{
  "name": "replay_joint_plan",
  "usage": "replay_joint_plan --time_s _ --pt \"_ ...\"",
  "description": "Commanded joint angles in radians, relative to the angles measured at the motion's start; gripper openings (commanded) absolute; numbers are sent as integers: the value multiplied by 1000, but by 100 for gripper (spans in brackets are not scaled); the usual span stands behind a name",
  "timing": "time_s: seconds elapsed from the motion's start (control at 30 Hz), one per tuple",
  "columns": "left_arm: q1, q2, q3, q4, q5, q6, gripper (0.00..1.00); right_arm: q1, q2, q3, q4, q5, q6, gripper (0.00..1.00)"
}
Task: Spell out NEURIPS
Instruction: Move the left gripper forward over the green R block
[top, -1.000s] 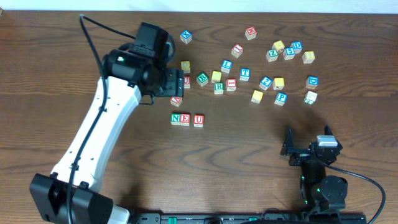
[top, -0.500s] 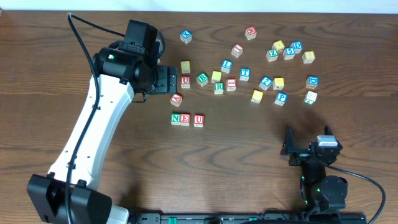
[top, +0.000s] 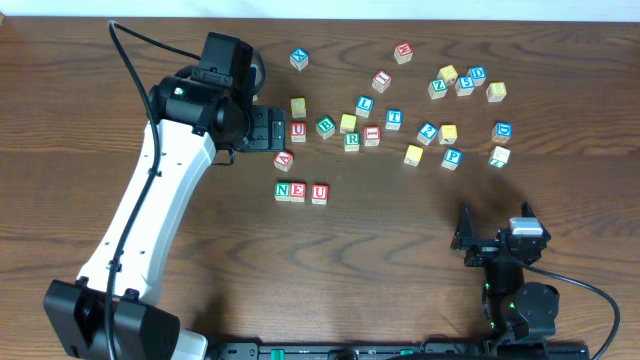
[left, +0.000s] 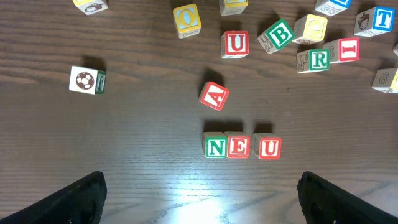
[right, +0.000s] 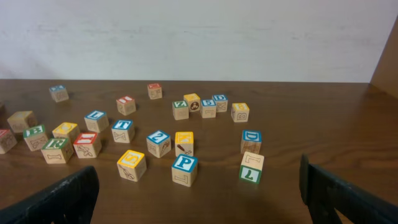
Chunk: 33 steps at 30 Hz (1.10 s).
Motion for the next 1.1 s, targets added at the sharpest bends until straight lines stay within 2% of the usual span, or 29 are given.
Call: replay_joint_plan --time_s 0.0,0.2,0.33,0.57,1.07 --pt "5 29 29 -5 -4 14 97 -7 -2 -2 -4 -2 -8 99" --pt "4 123 56 -7 36 -11 96 -7 -2 -2 -4 -2 -8 99" --pt "-2 256 187 -26 135 -46 96 -7 -2 -2 -4 -2 -8 99" --pt "-80 347 331 -30 137 -48 96 -7 -2 -2 -4 -2 -8 99" --pt "-247 440 354 -8 114 -67 96 -7 -2 -2 -4 -2 -8 99"
